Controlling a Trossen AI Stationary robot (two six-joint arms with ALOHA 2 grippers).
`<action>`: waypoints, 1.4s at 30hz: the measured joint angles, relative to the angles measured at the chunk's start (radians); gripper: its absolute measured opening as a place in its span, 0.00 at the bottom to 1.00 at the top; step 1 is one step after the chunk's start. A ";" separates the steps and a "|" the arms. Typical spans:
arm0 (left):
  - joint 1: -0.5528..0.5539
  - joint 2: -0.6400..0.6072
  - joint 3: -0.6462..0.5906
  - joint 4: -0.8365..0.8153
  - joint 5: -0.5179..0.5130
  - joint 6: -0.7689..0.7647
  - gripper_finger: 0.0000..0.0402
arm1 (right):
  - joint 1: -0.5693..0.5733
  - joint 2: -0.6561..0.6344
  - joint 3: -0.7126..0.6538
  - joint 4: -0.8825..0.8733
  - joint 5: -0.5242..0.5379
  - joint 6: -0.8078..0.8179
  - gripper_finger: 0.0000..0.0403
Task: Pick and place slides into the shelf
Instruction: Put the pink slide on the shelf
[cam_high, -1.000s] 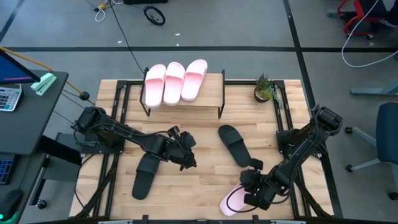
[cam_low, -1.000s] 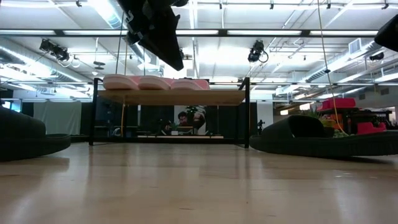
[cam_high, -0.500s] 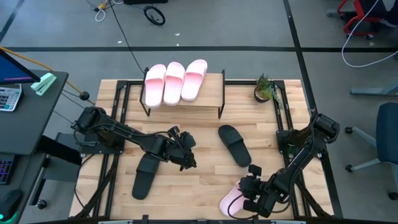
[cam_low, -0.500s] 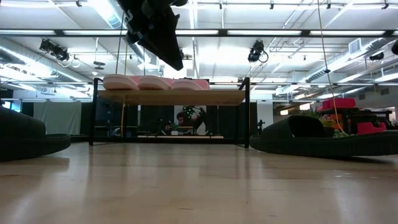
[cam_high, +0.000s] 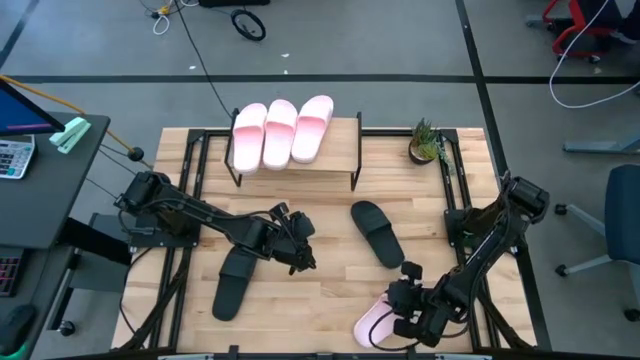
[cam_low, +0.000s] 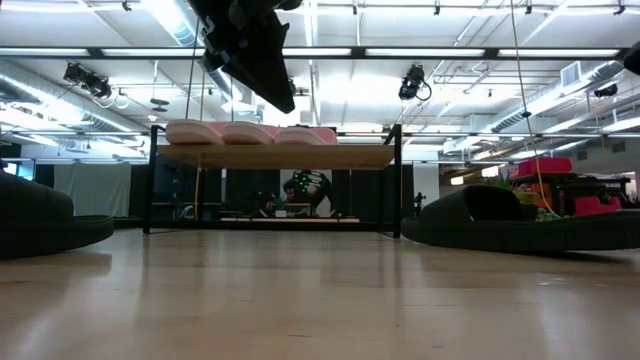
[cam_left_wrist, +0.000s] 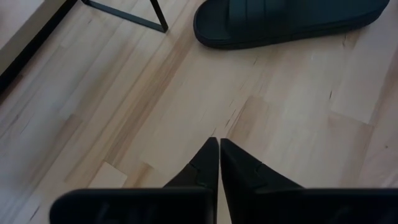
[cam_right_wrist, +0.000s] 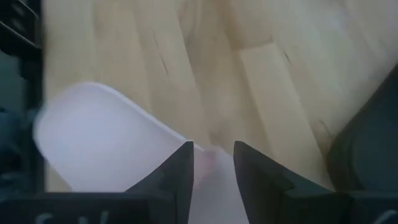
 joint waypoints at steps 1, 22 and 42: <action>0.000 0.000 0.000 0.000 0.000 0.000 0.06 | 0.003 -0.001 0.000 0.018 0.005 0.000 0.30; 0.000 0.000 0.000 0.000 0.000 -0.001 0.06 | 0.050 0.098 0.001 0.232 -0.126 0.121 0.30; 0.000 0.000 0.000 0.001 0.000 -0.001 0.06 | 0.046 0.033 0.000 -0.304 -0.447 0.274 0.23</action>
